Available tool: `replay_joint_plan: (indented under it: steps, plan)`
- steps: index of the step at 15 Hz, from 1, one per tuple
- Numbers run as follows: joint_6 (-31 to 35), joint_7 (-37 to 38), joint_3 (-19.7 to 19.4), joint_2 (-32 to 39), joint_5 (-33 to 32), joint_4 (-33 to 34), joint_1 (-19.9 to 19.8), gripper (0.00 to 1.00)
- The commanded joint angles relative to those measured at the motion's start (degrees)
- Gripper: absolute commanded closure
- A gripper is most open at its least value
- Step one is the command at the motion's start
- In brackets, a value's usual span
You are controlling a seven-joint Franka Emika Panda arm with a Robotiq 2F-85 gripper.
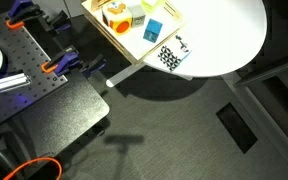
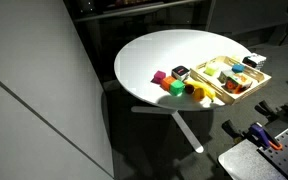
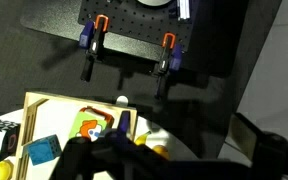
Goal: Put the plushy cube and yellow plastic fruit on the right and in the crate
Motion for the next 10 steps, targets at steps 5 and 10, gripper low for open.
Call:
replay_joint_plan:
  steps: [5,10]
  plan:
    - [-0.1,-0.2,0.5,0.0,0.2,0.1,-0.5,0.0]
    - [4.5,0.1,0.2,1.5,-1.6,0.5,-1.7,0.0]
